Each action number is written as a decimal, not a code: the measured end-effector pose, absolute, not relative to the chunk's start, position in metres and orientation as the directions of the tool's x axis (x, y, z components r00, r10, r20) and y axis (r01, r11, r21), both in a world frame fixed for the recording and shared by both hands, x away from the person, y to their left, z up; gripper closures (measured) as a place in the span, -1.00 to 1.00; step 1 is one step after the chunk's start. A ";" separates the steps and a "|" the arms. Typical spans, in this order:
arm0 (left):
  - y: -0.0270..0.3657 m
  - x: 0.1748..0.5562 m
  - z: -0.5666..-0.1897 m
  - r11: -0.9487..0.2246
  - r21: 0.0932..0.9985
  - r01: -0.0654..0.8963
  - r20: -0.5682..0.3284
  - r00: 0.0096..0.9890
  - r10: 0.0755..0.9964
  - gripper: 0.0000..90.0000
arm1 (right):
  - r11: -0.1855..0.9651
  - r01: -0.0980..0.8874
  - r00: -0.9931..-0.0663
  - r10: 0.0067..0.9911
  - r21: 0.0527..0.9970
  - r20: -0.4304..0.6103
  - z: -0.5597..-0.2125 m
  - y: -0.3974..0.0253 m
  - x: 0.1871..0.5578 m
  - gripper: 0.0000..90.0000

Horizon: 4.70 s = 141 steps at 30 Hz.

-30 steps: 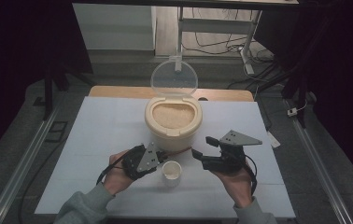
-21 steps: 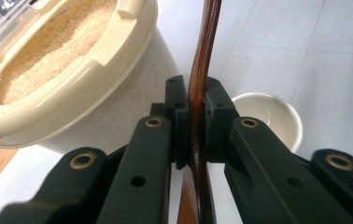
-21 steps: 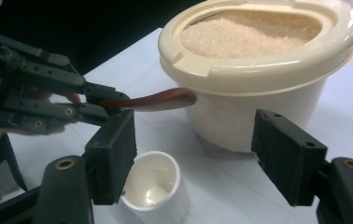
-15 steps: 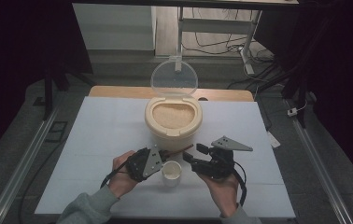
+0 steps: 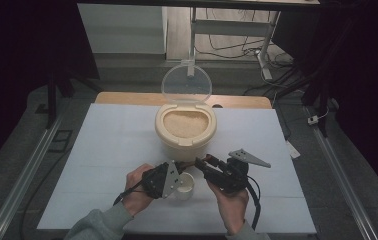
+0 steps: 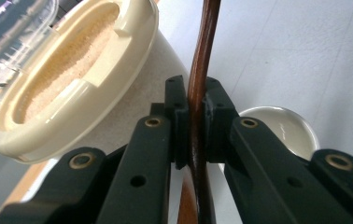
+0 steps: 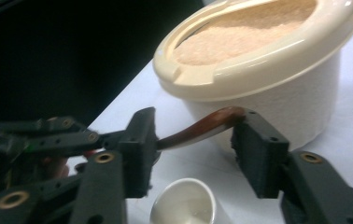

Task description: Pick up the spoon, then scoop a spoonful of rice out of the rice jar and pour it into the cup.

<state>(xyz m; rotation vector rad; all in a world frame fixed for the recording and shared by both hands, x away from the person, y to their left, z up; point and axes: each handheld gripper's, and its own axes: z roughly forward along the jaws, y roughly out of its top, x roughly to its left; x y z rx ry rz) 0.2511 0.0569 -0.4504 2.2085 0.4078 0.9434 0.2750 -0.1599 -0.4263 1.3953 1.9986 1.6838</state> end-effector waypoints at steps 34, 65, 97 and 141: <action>0.068 0.243 -0.435 -0.583 0.811 0.049 0.356 0.749 0.558 -0.02 | -0.195 0.423 -0.667 0.594 0.885 0.450 -0.415 -0.167 0.276 0.87; 0.230 0.227 -0.497 -0.347 0.791 0.505 -0.078 0.645 0.760 -0.58 | -0.237 0.331 -0.719 0.564 0.913 0.407 -0.396 -0.208 0.279 0.87; 0.231 0.232 -0.508 -0.361 0.757 0.544 -0.102 0.645 0.757 -0.70 | -0.297 0.187 -0.680 0.649 0.937 0.341 -0.348 -0.226 0.328 0.86; 0.226 0.233 -0.510 -0.386 0.739 0.552 -0.102 0.659 0.746 -0.69 | -0.192 0.370 -0.494 0.788 0.909 0.367 -0.397 -0.182 0.399 0.85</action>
